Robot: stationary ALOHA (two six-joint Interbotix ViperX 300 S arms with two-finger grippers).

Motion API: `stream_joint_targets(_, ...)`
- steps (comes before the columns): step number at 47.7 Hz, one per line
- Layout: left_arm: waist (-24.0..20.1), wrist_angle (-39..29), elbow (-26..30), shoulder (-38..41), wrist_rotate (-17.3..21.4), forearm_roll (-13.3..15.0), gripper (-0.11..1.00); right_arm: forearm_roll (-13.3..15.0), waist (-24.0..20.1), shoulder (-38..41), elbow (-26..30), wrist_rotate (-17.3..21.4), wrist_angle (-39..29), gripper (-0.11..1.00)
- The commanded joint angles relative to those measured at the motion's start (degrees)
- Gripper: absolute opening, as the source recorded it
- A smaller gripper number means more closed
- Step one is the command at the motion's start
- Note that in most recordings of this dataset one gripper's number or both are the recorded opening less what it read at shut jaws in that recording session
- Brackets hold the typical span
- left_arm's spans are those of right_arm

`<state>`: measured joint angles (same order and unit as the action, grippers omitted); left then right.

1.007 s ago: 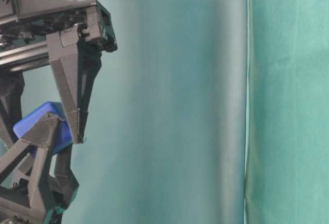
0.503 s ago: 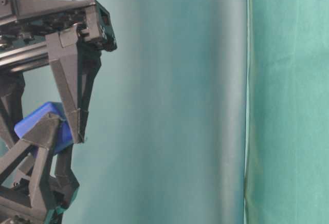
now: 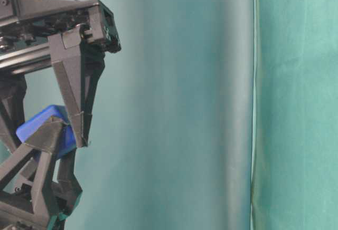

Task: Handover the blue block to the right arm after grasping it with the left arm, then place it in the designated position.
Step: 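Close the right gripper on the cube's top beside the left gripper, then open the left gripper and pull the cube away with the right gripper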

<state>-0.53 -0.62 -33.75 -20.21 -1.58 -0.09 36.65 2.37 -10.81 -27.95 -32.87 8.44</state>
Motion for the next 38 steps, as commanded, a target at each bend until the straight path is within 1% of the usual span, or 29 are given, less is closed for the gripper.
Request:
stream_joint_targets(1,0.26,-0.35,1.49,-1.14,0.09,0.09,0.47,-0.35,0.26,-1.14,1.32,0.26,0.18,0.63)
stream_joint_targets(17,0.26,-0.79,2.02,-1.14,0.53,0.09,0.48,-0.35,0.26,-1.23,1.32,0.26,0.18,0.63)
stream_joint_targets(18,0.35,-0.79,2.02,-1.14,0.53,0.09,0.5,-0.44,0.26,-1.14,1.32,0.26,0.09,0.63)
stream_joint_targets(24,0.53,-0.88,1.85,-1.32,0.79,0.0,0.84,-0.35,0.26,-1.14,1.32,0.26,0.09,0.63)
stream_joint_targets(26,0.44,-0.88,1.76,-1.49,0.97,0.0,0.92,-0.35,0.26,-1.14,1.32,0.26,-0.09,0.63)
stream_joint_targets(28,0.53,-0.88,1.58,-1.76,1.23,0.0,0.98,-0.35,0.26,-1.14,1.23,0.26,-0.09,0.63)
stream_joint_targets(30,0.44,-0.88,1.41,-2.02,1.41,0.0,1.0,-0.35,0.26,-1.14,1.32,0.26,-0.09,0.63)
stream_joint_targets(38,0.44,-0.88,1.23,-2.55,1.41,0.0,1.0,-0.35,0.26,-1.14,1.23,0.26,0.0,0.63)
